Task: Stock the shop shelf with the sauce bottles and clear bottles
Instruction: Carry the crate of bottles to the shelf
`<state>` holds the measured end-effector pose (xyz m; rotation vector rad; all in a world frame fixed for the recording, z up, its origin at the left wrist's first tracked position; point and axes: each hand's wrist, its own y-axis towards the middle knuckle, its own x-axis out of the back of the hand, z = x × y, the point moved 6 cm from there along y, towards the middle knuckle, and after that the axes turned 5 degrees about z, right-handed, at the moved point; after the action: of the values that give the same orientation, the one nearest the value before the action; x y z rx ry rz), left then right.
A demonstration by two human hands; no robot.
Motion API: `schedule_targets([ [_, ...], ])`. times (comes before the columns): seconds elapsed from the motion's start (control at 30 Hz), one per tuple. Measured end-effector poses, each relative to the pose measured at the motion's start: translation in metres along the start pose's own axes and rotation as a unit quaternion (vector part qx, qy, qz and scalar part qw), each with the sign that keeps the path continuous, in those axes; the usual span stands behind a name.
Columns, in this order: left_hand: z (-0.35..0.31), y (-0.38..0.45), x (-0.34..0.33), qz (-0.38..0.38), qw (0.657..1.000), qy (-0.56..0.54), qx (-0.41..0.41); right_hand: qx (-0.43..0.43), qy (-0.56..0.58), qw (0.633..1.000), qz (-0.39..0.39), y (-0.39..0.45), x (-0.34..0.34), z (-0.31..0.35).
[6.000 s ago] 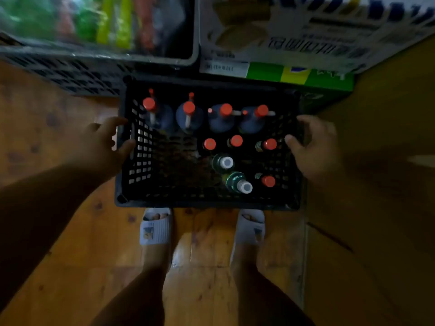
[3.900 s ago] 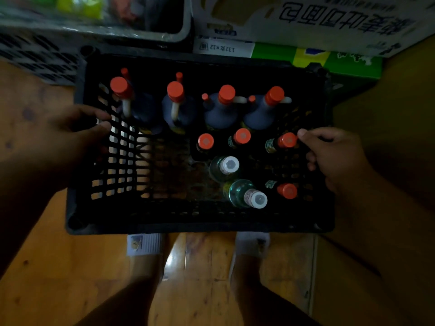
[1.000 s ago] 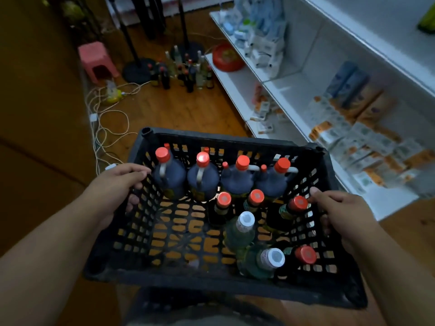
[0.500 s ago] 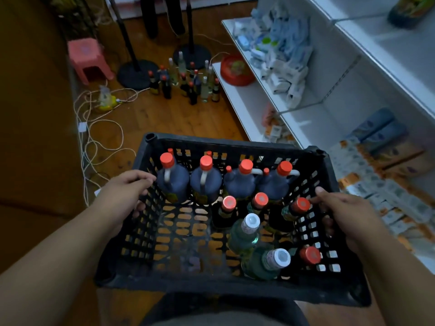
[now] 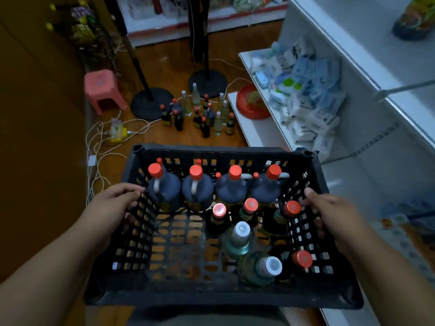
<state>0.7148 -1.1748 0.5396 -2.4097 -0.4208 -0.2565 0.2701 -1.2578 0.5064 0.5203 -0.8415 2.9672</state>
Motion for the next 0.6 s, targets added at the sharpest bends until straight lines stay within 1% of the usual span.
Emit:
schedule_targets([
  [0.23, -0.074, 0.113, 0.009, -0.001, 1.000, -0.002, -0.010, -0.019, 0.024, 0.999, -0.007, 0.108, -0.033, 0.088],
  [0.37, -0.117, 0.195, 0.018, 0.024, 0.999, 0.022, -0.021, -0.028, 0.057, 0.997, -0.040, 0.164, -0.058, 0.121],
  [0.5, -0.160, 0.266, 0.024, 0.034, 0.998, 0.041, -0.020, -0.046, 0.067, 0.995, -0.060, 0.212, -0.078, 0.149],
  [0.6, -0.189, 0.310, 0.023, 0.031, 0.998, 0.048, -0.022, -0.037, 0.066, 0.995, -0.061, 0.253, -0.090, 0.168],
])
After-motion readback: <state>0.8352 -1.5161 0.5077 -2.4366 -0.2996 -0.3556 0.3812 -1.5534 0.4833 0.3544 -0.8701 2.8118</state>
